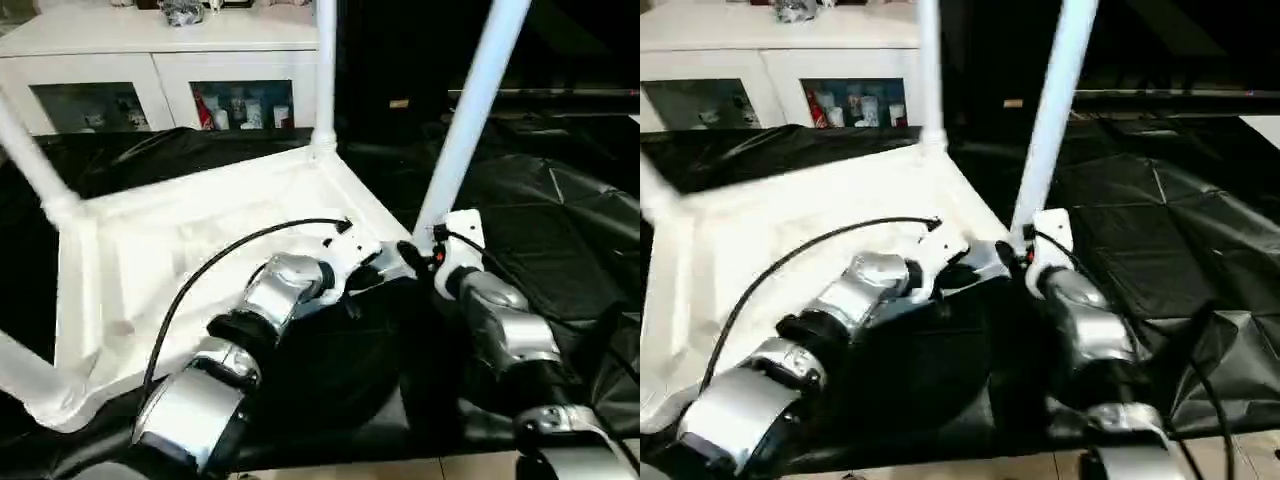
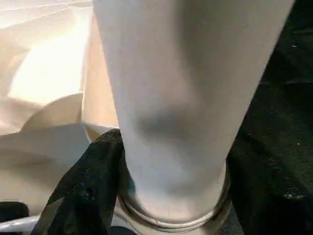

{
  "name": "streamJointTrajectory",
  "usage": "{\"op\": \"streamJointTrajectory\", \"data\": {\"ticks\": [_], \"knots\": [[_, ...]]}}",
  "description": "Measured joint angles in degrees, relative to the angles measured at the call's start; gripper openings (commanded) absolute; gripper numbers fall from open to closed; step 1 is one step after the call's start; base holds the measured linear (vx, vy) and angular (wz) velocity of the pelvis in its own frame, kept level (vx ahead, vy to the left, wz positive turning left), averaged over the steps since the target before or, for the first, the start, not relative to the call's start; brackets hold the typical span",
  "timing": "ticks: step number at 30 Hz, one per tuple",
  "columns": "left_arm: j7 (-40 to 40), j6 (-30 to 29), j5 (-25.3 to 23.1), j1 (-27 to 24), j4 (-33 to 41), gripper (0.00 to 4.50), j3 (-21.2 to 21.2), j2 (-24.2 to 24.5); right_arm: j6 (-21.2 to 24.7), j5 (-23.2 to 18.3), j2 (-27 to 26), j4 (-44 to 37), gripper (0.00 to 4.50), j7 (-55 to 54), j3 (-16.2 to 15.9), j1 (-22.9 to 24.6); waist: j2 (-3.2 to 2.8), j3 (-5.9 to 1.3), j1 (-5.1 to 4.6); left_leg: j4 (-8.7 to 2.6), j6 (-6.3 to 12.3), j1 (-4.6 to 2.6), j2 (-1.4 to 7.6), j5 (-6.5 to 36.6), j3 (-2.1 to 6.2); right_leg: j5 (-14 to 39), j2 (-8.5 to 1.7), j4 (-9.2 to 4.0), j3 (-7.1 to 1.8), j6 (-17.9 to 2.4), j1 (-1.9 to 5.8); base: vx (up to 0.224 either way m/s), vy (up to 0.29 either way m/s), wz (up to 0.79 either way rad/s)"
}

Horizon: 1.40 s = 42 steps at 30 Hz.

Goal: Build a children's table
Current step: Rotate leg to tighten

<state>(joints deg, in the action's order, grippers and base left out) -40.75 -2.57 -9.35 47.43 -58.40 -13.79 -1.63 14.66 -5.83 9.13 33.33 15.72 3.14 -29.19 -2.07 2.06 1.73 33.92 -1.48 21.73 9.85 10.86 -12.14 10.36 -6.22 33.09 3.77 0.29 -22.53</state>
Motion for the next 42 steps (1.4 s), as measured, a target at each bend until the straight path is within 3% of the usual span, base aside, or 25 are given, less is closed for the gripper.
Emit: {"op": "streamJointTrajectory", "data": {"ticks": [1, 4, 8, 11, 12, 15, 18, 23, 29, 32, 36, 42], "knots": [[0.1, 0.9, -0.3, 0.1, -0.5, 0.00, -0.1, 0.1, -0.4, 0.1, -0.2, 0.1, 2.70, -0.3, 0.0, 0.0, 0.00, 0.00, 0.00, 0.00, 0.00, -0.01, 0.00, 0.0, 0.00, 0.0, 0.00, 0.00, 0.00, 0.0, 0.00, 0.000, 0.000, 0.00], [0.0, 3.1, -0.6, 0.2, -1.2, 0.00, -0.7, 0.7, -0.8, -0.1, -0.8, 0.1, 3.40, -0.2, 0.5, 0.1, 0.03, 0.02, 0.04, -0.10, 0.00, -0.01, 0.00, 0.0, 0.00, 0.0, 0.00, 0.01, 0.02, 0.0, -0.03, 0.000, 0.000, 0.00], [-0.7, 6.1, -0.7, 0.1, -1.6, 0.00, -1.2, 1.7, -1.0, -0.1, -0.7, -1.3, 3.77, 0.8, 0.3, 0.8, 0.08, 0.08, 0.25, -0.38, 0.00, 0.06, 0.01, 0.0, 0.01, -0.1, 0.00, 0.03, 0.07, 0.0, -0.17, 0.000, 0.000, 0.00], [-1.7, 8.4, -0.7, -0.1, -1.6, 0.00, -0.9, 2.7, 0.2, -0.4, 1.3, -6.2, 3.77, 3.8, -1.0, 3.6, -0.02, 0.16, 0.53, -0.41, 0.01, 0.29, 0.02, 0.0, 0.01, -0.5, 0.00, 0.06, 0.08, 0.1, -0.37, 0.000, 0.000, 0.00], [-2.3, 8.9, -0.6, -0.2, -1.6, 0.28, -0.5, 2.8, 1.0, -0.5, 2.2, -8.3, 3.80, 4.8, -1.5, 4.7, -0.06, 0.17, 0.66, -0.41, 0.02, 0.32, 0.02, 0.0, 0.00, -0.6, 0.00, 0.06, 0.09, 0.1, -0.40, 0.000, 0.000, 0.00], [-4.4, 11.3, 3.5, -2.0, -0.7, 0.60, 3.3, 3.0, 3.4, -0.8, 5.5, -15.0, 3.81, 8.3, -2.7, 7.7, 0.16, 0.38, 0.91, -0.40, 0.03, 0.41, 0.08, 0.0, 0.01, -0.6, 0.02, 0.09, 0.12, 0.1, -0.50, 0.000, 0.000, 0.00], [-8.0, 11.0, 8.6, -3.9, 5.4, 0.76, 5.3, 3.5, 4.8, -0.5, 9.9, -24.2, 3.81, 11.9, -4.3, 12.2, 0.39, 0.52, 1.16, -0.18, 0.48, 0.70, 0.13, -0.3, -0.01, -0.5, 0.05, 0.08, 0.07, 0.3, -0.70, 0.000, 0.000, 0.00], [-11.8, 8.3, 11.2, -6.4, 13.4, 1.18, 6.8, 7.3, 6.4, -0.9, 14.0, -31.2, 3.81, 15.0, -4.0, 15.1, 0.35, 0.52, 1.21, -0.16, 0.66, 0.80, 0.11, -0.2, -0.12, -0.4, 0.04, 0.02, 0.02, 0.2, -0.77, 0.000, 0.000, 0.00], [-22.4, -6.1, 14.8, -17.6, 31.0, 1.73, 6.0, 18.2, 13.9, -12.3, 19.3, -43.5, 3.81, 28.1, -3.7, 20.0, 0.30, 0.56, 1.33, -0.18, 0.50, 0.52, 0.27, -0.1, -0.13, -0.3, 0.22, 0.14, -0.02, 0.2, -0.64, 0.000, 0.000, 0.00], [-25.6, -12.7, 16.5, -21.0, 39.2, 1.91, 4.7, 22.4, 14.7, -13.0, 17.3, -43.2, 3.81, 29.2, -6.1, 19.2, 0.29, 0.57, 1.62, -0.22, 0.16, 0.27, 0.25, -0.1, -0.15, -0.4, 0.21, 0.17, -0.10, 0.1, -0.47, 0.000, 0.000, 0.00], [-26.3, -20.8, 18.1, -26.9, 50.0, 2.29, 4.6, 26.5, 11.2, -9.4, 8.5, -33.5, 3.81, 25.5, -10.0, 12.9, 0.78, 0.81, 1.13, -0.26, -0.13, 0.24, 0.23, -0.3, -0.12, -0.3, 0.21, 0.37, -0.15, 0.3, -0.62, 0.000, 0.000, 0.00], [-21.8, -26.5, 17.0, -33.7, 57.9, 2.82, 6.0, 29.5, 5.9, -8.0, -1.6, -18.6, 3.81, 16.4, -9.7, 2.0, 1.95, 1.09, 1.21, -0.27, -0.52, 0.20, 0.23, -0.5, -0.03, -0.3, 0.22, 1.00, -0.20, 0.3, -0.81, 0.000, 0.000, 0.00]]}}
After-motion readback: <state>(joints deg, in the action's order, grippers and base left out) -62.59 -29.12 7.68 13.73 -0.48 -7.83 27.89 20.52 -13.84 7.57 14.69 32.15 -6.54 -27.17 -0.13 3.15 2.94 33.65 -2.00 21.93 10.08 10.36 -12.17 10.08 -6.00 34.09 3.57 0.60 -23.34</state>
